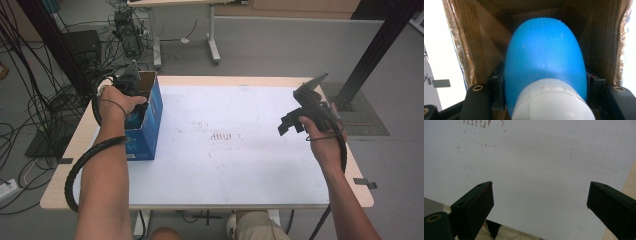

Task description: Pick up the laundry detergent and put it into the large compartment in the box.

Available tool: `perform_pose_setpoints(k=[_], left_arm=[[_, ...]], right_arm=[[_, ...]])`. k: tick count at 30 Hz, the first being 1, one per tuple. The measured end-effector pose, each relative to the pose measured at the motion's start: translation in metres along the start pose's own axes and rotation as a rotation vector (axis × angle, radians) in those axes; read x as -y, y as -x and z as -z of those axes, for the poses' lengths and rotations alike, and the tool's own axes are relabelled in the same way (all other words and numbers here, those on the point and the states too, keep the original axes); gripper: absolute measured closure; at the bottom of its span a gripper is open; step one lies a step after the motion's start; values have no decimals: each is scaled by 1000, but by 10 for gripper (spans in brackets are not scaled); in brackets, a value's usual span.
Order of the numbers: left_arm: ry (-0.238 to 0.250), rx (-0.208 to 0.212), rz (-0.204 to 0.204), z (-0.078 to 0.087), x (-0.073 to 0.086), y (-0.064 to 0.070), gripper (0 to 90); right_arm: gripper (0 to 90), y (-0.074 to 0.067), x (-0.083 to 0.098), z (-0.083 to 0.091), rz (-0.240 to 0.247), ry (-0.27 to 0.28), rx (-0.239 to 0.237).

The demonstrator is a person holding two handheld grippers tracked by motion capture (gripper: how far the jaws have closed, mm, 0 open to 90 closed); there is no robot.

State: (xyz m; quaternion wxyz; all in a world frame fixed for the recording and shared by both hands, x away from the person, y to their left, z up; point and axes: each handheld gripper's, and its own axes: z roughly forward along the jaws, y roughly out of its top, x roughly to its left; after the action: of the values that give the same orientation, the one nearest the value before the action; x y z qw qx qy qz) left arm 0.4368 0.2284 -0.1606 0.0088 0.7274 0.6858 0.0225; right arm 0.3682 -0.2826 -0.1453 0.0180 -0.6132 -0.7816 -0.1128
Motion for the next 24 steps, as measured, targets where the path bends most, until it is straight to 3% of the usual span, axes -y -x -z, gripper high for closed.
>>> perform_pose_setpoints(k=[24], left_arm=[[3, 3, 3, 0, 0, -1, 372]], right_arm=[[71, 0, 0, 0, -1, 0, 1]])
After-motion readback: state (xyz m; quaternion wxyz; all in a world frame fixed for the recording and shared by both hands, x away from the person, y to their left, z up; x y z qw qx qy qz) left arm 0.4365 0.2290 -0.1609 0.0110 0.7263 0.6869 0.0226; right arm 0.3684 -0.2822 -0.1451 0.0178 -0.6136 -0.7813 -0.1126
